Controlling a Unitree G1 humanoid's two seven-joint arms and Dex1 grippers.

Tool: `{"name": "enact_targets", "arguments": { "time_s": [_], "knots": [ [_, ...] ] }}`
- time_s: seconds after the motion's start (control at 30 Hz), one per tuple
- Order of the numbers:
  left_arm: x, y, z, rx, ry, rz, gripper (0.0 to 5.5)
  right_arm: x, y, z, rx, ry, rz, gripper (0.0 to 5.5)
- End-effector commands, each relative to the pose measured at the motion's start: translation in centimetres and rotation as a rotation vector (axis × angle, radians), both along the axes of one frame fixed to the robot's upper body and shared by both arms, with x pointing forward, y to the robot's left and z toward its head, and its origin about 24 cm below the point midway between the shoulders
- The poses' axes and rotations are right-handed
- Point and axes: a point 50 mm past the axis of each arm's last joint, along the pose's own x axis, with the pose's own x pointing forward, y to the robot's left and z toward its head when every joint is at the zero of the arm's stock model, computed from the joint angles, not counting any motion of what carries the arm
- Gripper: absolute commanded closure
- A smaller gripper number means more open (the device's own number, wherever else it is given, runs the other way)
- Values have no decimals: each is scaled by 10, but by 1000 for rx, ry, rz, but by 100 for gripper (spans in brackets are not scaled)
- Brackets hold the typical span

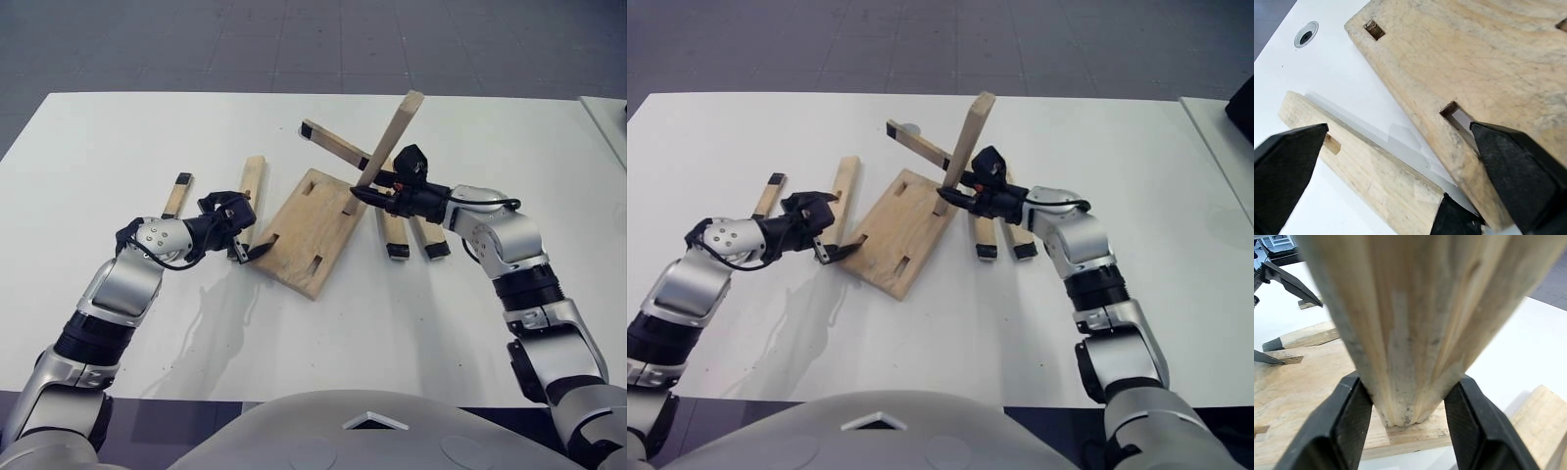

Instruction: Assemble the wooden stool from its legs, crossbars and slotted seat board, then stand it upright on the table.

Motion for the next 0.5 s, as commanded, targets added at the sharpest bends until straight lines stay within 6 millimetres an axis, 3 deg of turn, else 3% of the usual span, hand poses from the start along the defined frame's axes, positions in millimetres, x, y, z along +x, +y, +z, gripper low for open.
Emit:
{"name": "enact_targets", "arguments": {
  "time_s": [0.03,0.2,0.43,0.5],
  "knots": [
    [-1,1,-14,14,56,3,10,-22,-52,-77,-287,393,-110,341],
    [1,9,-21,20,69,32,10,-13,-49,-62,-176,379,-28,341],
    [4,13,-24,22,65,40,10,4,-39,-30,-83,231,-3,346],
    [4,13,-25,21,66,40,10,6,-38,-20,-59,196,-8,298]
  ]
}}
